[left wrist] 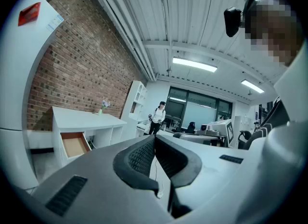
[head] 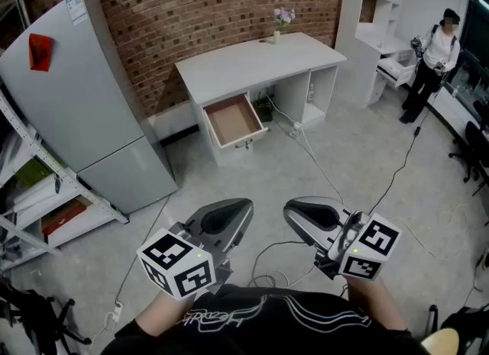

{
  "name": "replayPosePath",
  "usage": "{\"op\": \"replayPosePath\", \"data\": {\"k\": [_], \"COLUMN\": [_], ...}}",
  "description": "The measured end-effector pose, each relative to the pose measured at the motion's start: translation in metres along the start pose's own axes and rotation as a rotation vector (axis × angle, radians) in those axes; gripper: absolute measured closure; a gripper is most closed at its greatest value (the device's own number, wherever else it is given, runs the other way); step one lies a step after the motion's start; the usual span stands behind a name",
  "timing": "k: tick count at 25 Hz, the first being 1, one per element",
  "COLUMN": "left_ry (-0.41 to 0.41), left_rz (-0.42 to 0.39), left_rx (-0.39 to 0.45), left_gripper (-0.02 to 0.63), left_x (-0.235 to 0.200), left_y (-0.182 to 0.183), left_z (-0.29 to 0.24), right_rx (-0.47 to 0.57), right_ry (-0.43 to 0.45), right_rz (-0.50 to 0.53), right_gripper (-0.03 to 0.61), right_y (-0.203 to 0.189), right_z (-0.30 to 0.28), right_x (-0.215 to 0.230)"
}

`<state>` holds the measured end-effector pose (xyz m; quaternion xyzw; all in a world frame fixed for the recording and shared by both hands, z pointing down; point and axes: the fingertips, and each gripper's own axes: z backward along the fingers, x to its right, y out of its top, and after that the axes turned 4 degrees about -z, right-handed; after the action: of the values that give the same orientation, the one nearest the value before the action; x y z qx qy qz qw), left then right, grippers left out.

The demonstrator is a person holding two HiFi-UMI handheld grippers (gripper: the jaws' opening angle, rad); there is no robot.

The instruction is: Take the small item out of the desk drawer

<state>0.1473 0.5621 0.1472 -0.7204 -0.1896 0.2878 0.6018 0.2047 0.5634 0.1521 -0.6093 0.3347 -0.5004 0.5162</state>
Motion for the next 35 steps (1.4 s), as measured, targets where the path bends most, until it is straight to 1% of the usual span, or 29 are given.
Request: {"op": "replayPosePath", "data": {"k": [5, 10, 16, 19, 22, 24, 27, 31, 33, 35], "left_ry": [0.017, 0.041, 0.016, 0.008, -0.025, -0.047, -0.065, -0.079, -0.091, -0.107], "left_rz": [-0.013, -0.027, 0.014, 0.018, 0.016, 0.028, 0.07, 0.105, 0.105, 0.121], "left_rx": [0.011, -0.022, -0.025, -0.023, -0.036, -0.046, -0.067, -0.094, -0.103, -0.127], "left_gripper": [0.592, 0.592, 0.592, 0.592, 0.592, 0.592, 0.592, 0.592, 0.592, 0.592], "left_x": [0.01, 0.008, -0.003, -0.013, -0.027, -0.046, -0.093, -0.169, -0.218, -0.268], "left_y": [0.008, 0.004, 0.0, -0.007, -0.018, -0.024, -0.025, -0.018, -0.008, 0.0], "left_z": [-0.001, -0.012, -0.028, -0.042, -0.057, -0.064, -0.074, -0.109, -0.124, -0.139], "right_rx": [0.008, 0.017, 0.022, 0.028, 0.033, 0.039, 0.036, 0.013, 0.002, -0.007], "right_ry": [0.001, -0.006, -0.01, -0.012, -0.016, -0.005, -0.009, -0.043, -0.06, -0.086], "right_rz": [0.007, -0.03, -0.055, -0.068, -0.073, -0.107, -0.17, -0.207, -0.224, -0.257], "right_gripper": [0.518, 0.518, 0.517, 0.517, 0.517, 0.517, 0.517, 0.517, 0.517, 0.517], "right_y": [0.009, 0.008, -0.006, -0.015, -0.021, -0.023, -0.023, -0.018, -0.013, -0.009], "right_z": [0.013, 0.019, 0.017, 0.016, 0.009, -0.005, -0.043, -0.099, -0.14, -0.182], "right_x": [-0.003, 0.011, 0.024, 0.037, 0.055, 0.067, 0.094, 0.156, 0.188, 0.219]}}
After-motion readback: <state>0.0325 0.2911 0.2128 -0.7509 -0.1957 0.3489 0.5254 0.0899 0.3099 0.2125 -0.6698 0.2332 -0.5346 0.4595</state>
